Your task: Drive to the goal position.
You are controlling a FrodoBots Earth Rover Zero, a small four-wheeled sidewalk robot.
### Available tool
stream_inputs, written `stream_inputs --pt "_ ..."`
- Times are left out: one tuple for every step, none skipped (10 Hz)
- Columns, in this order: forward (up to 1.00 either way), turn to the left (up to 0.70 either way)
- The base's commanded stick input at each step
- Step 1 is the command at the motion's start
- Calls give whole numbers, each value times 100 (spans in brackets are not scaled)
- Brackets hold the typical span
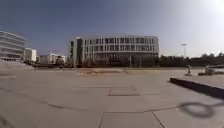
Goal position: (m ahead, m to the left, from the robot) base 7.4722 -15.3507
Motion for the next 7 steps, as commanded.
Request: stream_inputs --pt "70 0" --pt "70 0" --pt "70 0" --pt "70 0" --pt "70 0" --pt "70 0" --pt "70 0"
